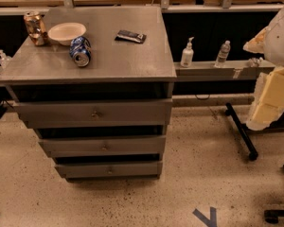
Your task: Open middle drawer
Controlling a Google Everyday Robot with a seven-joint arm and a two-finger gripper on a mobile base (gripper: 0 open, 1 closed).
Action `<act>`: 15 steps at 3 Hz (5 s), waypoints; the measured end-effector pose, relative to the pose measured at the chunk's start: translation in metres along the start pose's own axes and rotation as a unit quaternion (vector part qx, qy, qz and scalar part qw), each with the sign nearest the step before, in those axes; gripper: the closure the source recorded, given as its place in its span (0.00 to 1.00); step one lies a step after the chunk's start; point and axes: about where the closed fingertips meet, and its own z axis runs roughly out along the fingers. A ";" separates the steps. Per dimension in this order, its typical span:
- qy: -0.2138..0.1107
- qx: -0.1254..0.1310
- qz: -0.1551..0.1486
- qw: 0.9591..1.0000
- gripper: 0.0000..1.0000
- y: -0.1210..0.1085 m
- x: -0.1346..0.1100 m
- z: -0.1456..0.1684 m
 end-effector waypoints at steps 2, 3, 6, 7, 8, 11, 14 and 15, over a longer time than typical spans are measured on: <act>-0.010 -0.015 -0.039 0.999 0.00 0.009 -0.022 0.029; -0.048 -0.046 -0.124 0.990 0.00 0.043 -0.080 0.100; -0.062 -0.071 -0.143 0.985 0.00 0.044 -0.084 0.193; -0.096 -0.061 -0.148 0.982 0.00 0.009 -0.066 0.260; -0.121 -0.079 -0.156 0.977 0.00 0.004 -0.060 0.322; -0.193 -0.122 -0.156 0.961 0.00 0.029 -0.057 0.427; -0.207 -0.084 -0.175 0.959 0.00 0.042 -0.072 0.483; -0.205 -0.053 -0.181 0.960 0.00 0.036 -0.077 0.493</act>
Offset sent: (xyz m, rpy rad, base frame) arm 0.0208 0.1144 -0.1125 0.0150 0.0695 0.3639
